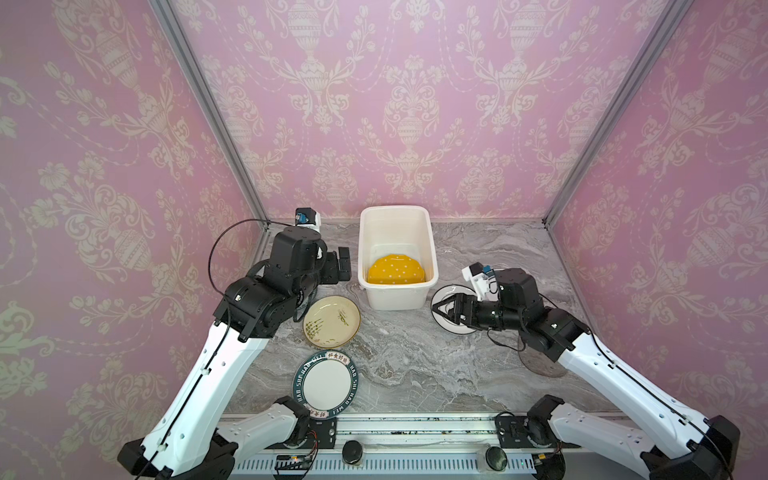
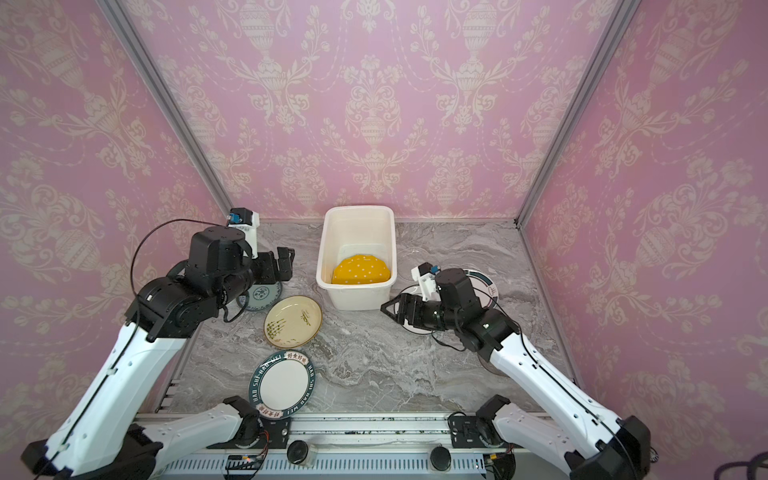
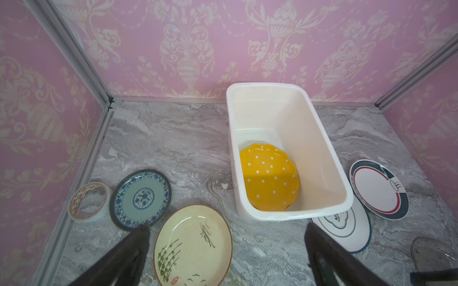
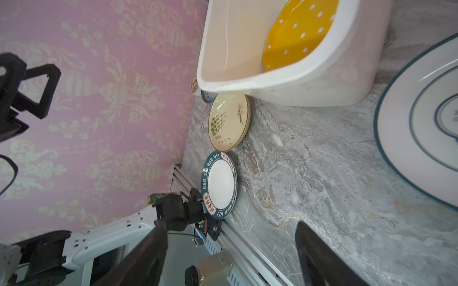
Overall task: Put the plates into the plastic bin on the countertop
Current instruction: 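Raise the left gripper from the bin while the right gripper moves toward the table front, then move both grippers to the green-rimmed HAO SHI HAO WEI plate edge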
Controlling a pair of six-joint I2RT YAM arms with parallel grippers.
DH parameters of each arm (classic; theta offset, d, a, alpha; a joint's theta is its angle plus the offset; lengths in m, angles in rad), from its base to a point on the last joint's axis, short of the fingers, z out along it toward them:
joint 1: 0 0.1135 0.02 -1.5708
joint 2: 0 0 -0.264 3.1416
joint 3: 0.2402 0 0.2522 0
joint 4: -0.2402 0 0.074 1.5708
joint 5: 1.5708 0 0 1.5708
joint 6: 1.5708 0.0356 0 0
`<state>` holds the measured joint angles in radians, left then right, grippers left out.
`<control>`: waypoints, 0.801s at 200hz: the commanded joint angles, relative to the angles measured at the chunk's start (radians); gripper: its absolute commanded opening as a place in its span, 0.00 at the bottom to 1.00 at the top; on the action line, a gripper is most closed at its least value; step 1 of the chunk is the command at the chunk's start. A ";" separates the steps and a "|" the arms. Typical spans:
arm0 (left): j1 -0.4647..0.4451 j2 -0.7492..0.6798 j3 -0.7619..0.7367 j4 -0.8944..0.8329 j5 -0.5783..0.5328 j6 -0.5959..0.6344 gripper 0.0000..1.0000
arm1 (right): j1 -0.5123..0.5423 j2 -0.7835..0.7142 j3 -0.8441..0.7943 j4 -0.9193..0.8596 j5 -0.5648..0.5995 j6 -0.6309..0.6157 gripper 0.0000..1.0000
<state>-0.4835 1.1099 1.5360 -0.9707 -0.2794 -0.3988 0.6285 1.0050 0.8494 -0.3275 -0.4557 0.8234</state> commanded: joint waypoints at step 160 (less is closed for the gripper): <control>0.313 -0.083 -0.514 -0.483 0.087 -0.698 0.99 | 0.416 0.842 0.176 0.625 -0.076 0.265 0.80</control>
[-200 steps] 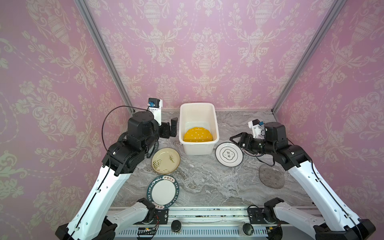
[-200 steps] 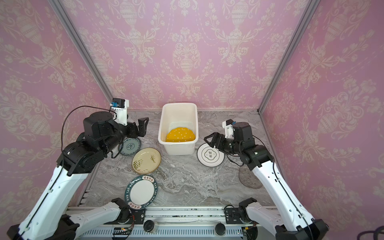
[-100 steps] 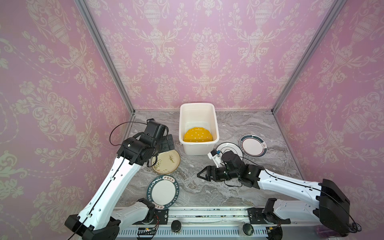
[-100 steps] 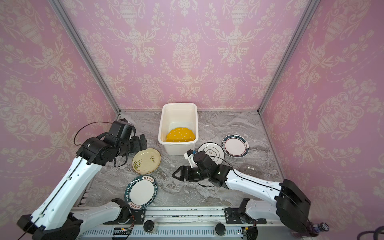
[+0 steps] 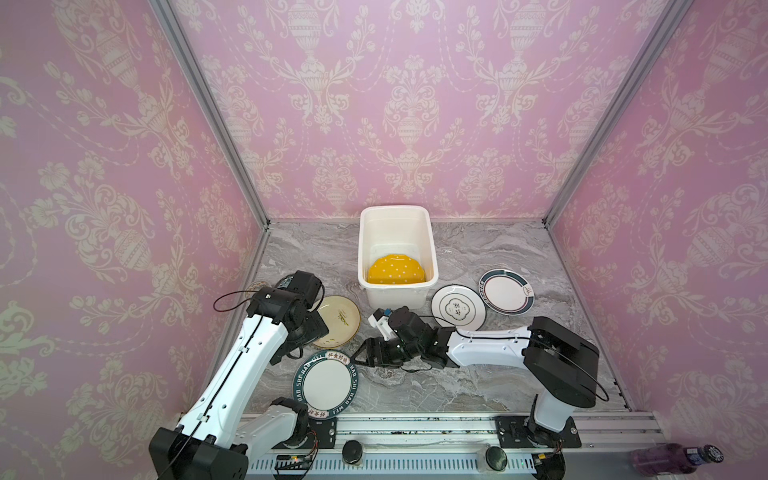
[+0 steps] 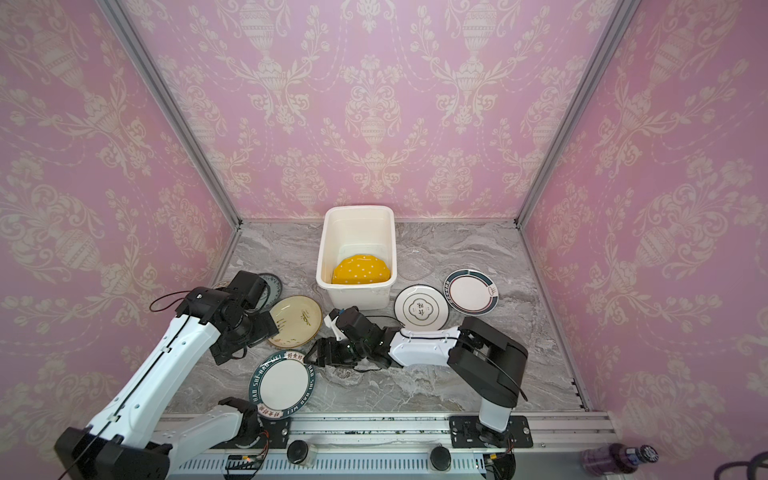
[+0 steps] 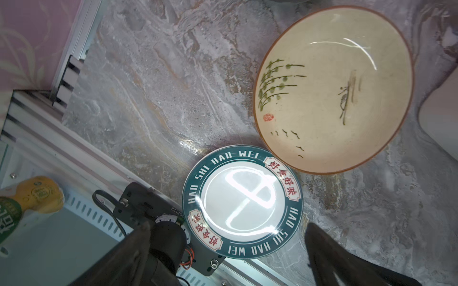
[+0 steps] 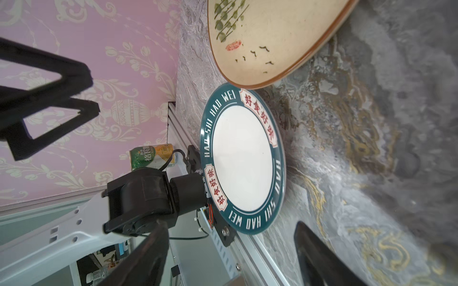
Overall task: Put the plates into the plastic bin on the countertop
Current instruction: 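Move both grippers to the green-rimmed HAO SHI HAO WEI plate edge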
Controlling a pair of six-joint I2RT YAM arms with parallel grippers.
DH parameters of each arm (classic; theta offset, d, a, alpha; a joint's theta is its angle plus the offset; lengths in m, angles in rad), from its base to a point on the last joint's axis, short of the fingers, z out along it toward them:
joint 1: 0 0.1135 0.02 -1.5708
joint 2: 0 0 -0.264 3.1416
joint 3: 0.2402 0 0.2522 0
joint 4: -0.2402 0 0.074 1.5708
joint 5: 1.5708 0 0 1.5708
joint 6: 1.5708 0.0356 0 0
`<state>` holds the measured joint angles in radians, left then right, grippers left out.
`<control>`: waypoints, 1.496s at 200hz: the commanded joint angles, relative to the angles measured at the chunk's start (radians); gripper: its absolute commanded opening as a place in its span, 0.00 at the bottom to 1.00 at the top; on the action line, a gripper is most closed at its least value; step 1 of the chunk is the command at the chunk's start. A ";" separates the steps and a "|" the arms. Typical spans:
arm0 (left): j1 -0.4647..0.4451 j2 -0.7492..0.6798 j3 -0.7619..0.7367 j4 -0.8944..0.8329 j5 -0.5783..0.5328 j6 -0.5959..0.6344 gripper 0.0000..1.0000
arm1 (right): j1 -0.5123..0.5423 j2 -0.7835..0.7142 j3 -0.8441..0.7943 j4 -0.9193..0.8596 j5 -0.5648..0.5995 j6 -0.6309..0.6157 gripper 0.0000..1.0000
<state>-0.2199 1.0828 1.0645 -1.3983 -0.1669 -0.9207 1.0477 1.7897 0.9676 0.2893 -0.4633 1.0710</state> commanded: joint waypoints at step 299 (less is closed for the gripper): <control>0.352 0.298 -0.325 0.233 0.115 -0.267 0.91 | -0.039 0.311 0.197 0.009 -0.237 0.118 0.74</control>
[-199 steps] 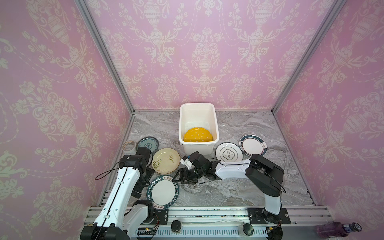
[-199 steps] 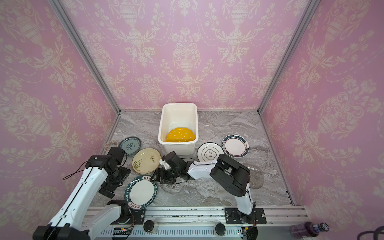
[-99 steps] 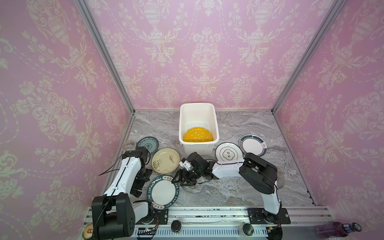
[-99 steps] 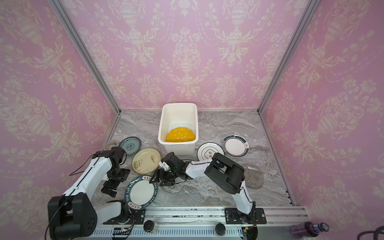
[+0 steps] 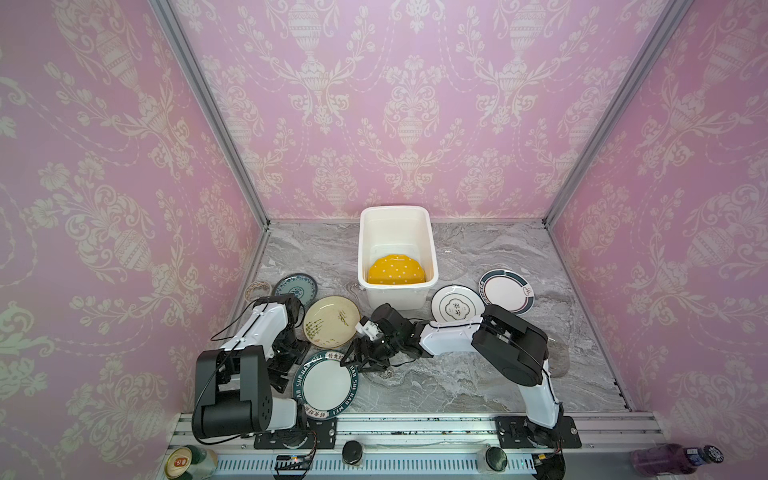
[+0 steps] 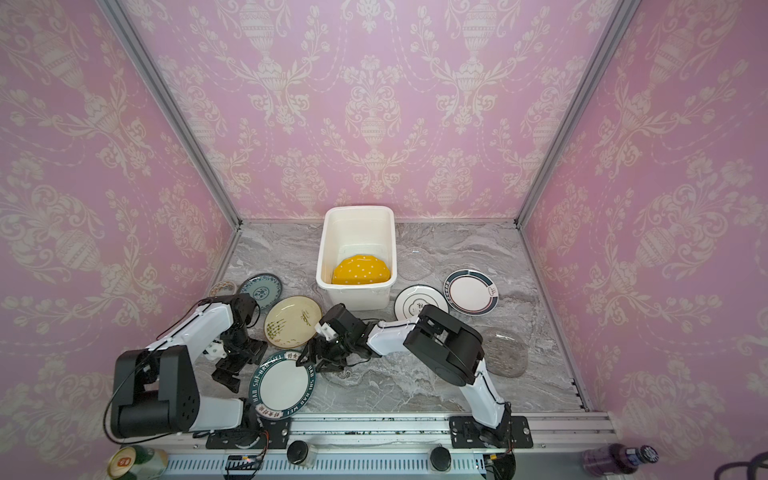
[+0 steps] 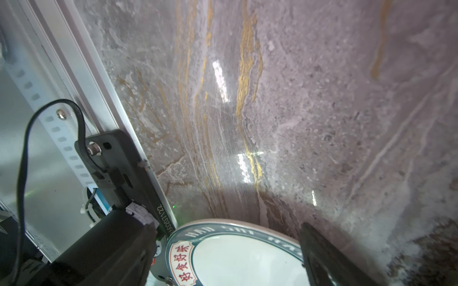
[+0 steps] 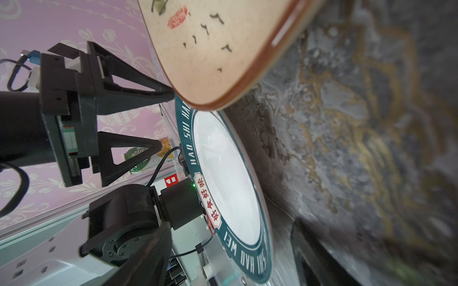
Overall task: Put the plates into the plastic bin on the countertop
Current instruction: 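Move both grippers to the green-rimmed HAO SHI HAO WEI plate edge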
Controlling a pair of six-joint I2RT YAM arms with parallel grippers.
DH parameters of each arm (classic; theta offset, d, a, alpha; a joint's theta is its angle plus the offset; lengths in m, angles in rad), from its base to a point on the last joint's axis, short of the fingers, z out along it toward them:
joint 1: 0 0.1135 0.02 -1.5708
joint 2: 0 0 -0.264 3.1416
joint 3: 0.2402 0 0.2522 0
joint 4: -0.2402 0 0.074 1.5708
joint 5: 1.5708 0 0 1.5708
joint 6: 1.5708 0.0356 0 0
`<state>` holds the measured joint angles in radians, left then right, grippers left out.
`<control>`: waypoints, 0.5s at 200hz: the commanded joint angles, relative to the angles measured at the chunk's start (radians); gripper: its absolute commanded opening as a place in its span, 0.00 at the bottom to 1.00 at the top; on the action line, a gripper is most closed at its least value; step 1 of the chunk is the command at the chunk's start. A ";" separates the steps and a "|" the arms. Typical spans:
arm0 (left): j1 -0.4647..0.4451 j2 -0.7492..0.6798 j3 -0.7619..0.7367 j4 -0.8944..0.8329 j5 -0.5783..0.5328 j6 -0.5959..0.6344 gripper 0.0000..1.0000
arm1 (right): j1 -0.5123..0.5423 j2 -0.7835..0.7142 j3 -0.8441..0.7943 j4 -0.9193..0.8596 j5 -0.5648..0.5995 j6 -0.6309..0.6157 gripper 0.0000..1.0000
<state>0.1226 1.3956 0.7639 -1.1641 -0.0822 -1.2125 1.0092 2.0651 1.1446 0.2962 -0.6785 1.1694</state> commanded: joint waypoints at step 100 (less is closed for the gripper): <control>0.009 -0.016 -0.066 0.035 0.079 0.026 0.89 | 0.020 0.064 0.114 -0.053 -0.053 -0.007 0.57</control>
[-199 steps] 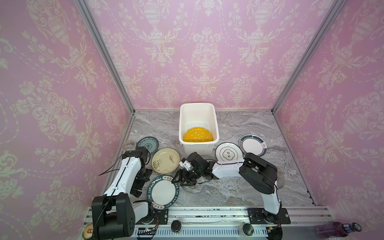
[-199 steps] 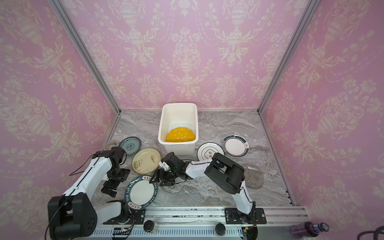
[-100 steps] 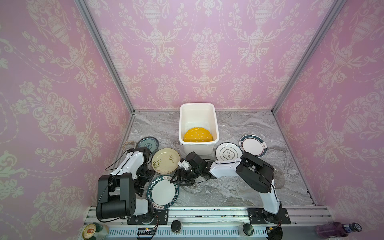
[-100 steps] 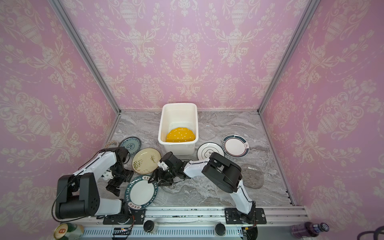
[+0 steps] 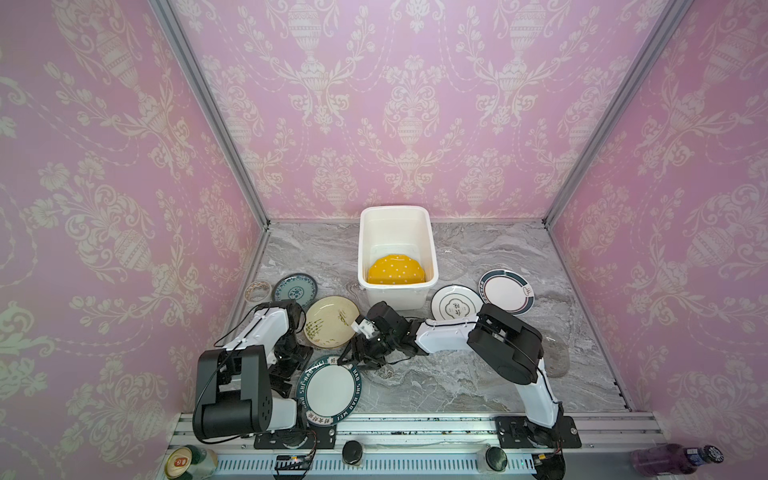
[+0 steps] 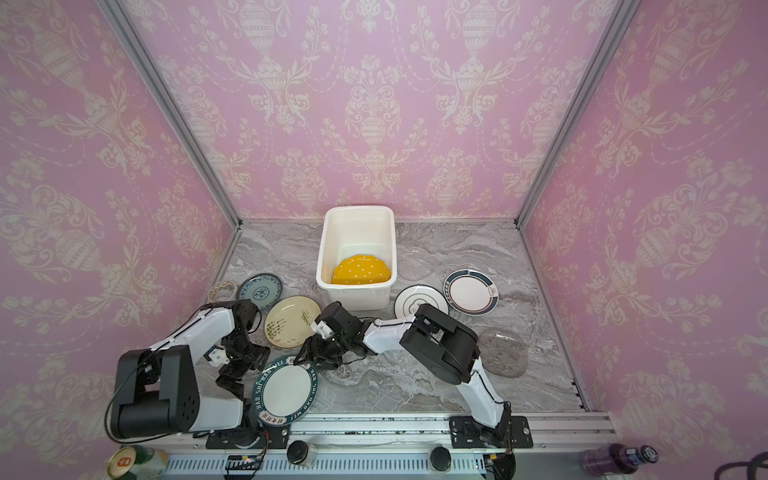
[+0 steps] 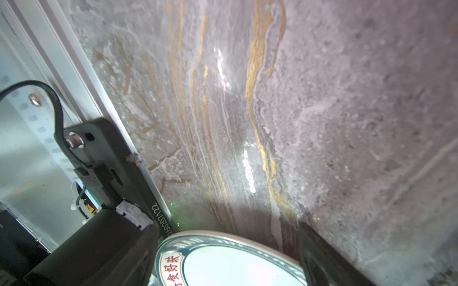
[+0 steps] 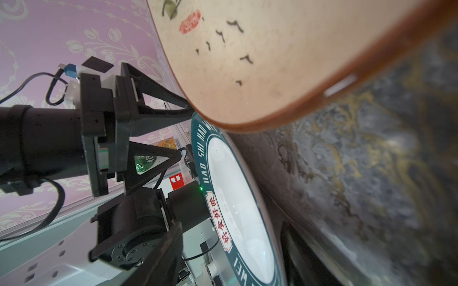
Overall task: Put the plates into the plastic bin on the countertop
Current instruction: 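Move both grippers to the green-rimmed HAO SHI HAO WEI plate edge, then lift the HAO SHI HAO WEI plate upright with the right gripper toward the bin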
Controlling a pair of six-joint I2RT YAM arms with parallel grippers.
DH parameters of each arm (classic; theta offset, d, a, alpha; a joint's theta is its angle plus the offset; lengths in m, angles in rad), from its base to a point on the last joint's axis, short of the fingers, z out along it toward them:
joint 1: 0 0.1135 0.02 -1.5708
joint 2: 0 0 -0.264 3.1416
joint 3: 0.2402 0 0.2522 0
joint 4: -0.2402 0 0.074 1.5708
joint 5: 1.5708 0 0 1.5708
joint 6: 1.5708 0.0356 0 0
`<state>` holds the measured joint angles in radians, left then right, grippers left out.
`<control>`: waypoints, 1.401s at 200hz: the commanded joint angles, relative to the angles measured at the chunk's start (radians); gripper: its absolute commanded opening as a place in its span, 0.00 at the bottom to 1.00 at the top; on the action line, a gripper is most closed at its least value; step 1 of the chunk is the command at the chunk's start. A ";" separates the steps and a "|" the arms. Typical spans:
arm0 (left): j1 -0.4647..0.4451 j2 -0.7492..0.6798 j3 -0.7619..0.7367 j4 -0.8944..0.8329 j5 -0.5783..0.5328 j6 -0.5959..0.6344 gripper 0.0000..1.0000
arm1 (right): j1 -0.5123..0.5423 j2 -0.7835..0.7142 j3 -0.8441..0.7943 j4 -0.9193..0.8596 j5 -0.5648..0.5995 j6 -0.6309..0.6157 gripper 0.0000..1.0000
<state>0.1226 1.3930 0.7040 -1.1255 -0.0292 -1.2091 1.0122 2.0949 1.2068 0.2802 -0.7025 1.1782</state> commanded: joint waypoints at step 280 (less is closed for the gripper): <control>0.009 -0.196 0.072 0.015 0.123 -0.024 0.92 | -0.069 -0.297 0.011 -0.599 0.076 -0.309 0.00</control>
<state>0.1234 1.2430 0.7536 -1.0897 0.0597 -1.2137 0.9550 1.8854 1.2301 -0.1417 -0.6525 0.9878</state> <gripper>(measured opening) 0.919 0.073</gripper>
